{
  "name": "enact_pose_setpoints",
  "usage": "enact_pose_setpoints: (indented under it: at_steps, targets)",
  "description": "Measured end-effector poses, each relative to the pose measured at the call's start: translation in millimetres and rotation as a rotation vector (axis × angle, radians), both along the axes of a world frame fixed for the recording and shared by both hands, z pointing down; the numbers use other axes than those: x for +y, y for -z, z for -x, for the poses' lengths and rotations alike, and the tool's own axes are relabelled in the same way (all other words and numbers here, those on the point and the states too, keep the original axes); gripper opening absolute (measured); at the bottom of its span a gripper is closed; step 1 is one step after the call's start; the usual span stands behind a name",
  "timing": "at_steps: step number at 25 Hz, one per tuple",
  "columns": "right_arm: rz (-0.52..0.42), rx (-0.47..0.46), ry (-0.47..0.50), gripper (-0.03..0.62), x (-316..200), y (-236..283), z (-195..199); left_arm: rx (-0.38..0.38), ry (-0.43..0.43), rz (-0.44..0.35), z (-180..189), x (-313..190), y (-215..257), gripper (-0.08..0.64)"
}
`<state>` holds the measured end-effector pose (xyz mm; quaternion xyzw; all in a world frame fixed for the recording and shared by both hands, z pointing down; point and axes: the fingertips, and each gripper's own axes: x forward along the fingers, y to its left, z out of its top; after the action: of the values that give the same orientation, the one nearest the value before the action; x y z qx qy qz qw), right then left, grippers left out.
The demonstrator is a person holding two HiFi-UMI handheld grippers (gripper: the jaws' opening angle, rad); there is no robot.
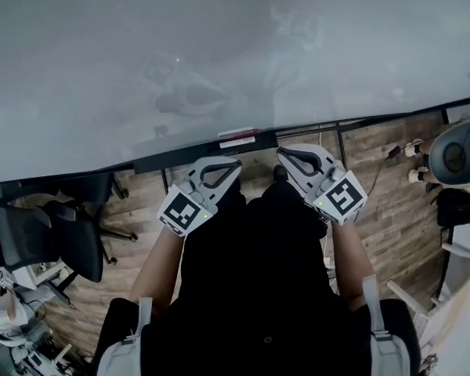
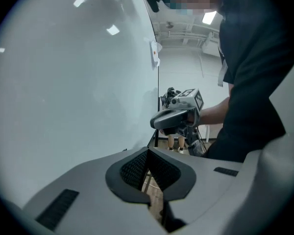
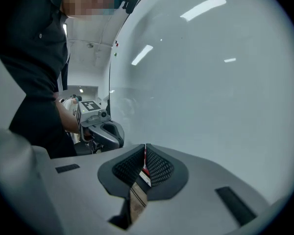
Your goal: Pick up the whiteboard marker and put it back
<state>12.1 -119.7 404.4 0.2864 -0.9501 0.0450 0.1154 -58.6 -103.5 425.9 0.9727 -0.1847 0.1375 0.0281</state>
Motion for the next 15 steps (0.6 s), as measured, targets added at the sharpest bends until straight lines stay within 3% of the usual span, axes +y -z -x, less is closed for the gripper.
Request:
enact_pose_setpoints:
  at_steps: [6,15]
  targets:
    - [-0.030,0.054,0.139,0.020,-12.1,3.0,-20.3,-0.157,0.093,-0.086,-14.8,-9.6,-13.8,0.011]
    - [-0.018,0.080,0.246,0.020,-23.3,-5.1,-34.8,-0.419,0.202,-0.141,-13.3,-26.8,-43.6,0.012]
